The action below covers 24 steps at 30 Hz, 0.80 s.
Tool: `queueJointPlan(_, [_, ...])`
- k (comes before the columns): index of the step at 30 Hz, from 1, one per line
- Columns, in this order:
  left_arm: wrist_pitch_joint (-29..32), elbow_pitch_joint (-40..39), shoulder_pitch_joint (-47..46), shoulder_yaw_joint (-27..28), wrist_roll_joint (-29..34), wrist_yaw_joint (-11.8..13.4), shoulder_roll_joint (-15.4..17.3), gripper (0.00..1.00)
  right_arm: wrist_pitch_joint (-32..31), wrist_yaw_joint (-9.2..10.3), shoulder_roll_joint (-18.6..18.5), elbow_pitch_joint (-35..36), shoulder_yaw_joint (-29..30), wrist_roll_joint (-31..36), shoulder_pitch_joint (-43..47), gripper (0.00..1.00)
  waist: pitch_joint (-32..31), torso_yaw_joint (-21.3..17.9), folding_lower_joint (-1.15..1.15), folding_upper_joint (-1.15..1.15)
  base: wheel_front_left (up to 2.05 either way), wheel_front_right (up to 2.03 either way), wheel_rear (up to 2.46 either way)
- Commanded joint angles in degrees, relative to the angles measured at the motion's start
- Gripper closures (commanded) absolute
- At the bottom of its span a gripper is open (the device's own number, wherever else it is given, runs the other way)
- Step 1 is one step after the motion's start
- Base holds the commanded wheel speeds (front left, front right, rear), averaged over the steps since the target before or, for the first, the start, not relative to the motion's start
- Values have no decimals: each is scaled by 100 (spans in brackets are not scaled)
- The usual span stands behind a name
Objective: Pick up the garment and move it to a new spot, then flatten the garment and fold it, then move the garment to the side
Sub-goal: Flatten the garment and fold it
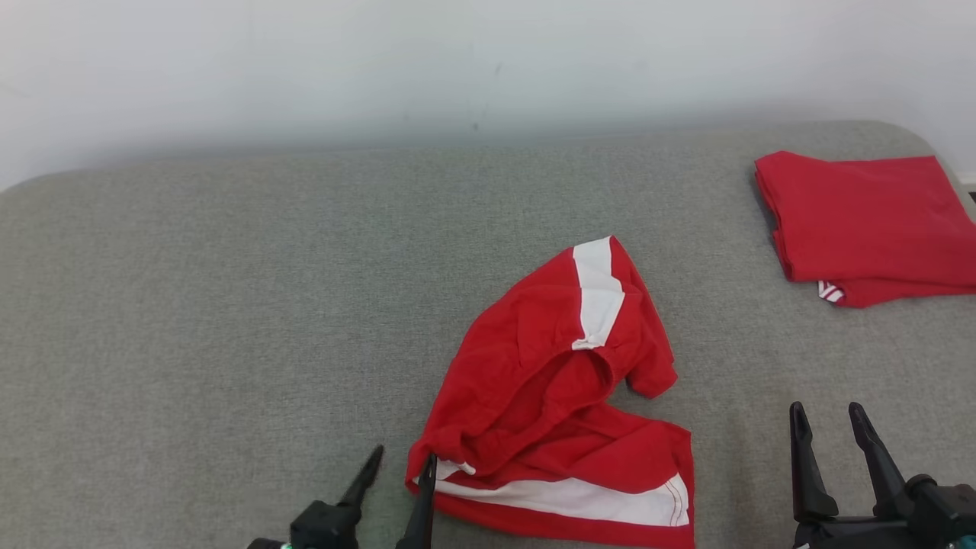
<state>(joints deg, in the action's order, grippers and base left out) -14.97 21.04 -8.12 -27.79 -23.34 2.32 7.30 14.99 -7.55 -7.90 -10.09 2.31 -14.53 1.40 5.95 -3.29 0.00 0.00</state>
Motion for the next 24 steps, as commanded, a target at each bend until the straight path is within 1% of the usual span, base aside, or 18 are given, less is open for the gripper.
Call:
queueJointPlan(1, [-26,-174,128,175,156,10,-37,0,26,15,-41,-7,18,3,63,0,-49,78,0,0,0,0,0])
queueJointPlan(5, [-23,-506,258,462,365,-7,-38,0,25,15,-52,1,54,-2,94,0,-82,139,0,0,0,0,0])
queueJointPlan(15, [-24,-1471,607,1580,893,-44,-20,0,26,15,14,32,70,-4,150,0,-171,304,0,0,0,0,0])
queueJointPlan(18, [-24,-1598,741,1927,960,-78,-4,0,25,15,31,45,60,-19,170,0,-183,334,0,0,0,0,0])
queueJointPlan(23, [-25,-1687,959,2382,1092,-238,16,0,26,15,34,29,20,-46,220,0,-194,372,0,0,0,0,0])
queueJointPlan(24, [-25,-1696,991,2483,1113,-235,7,0,25,15,34,27,15,-48,223,0,-191,378,0,0,0,0,0])
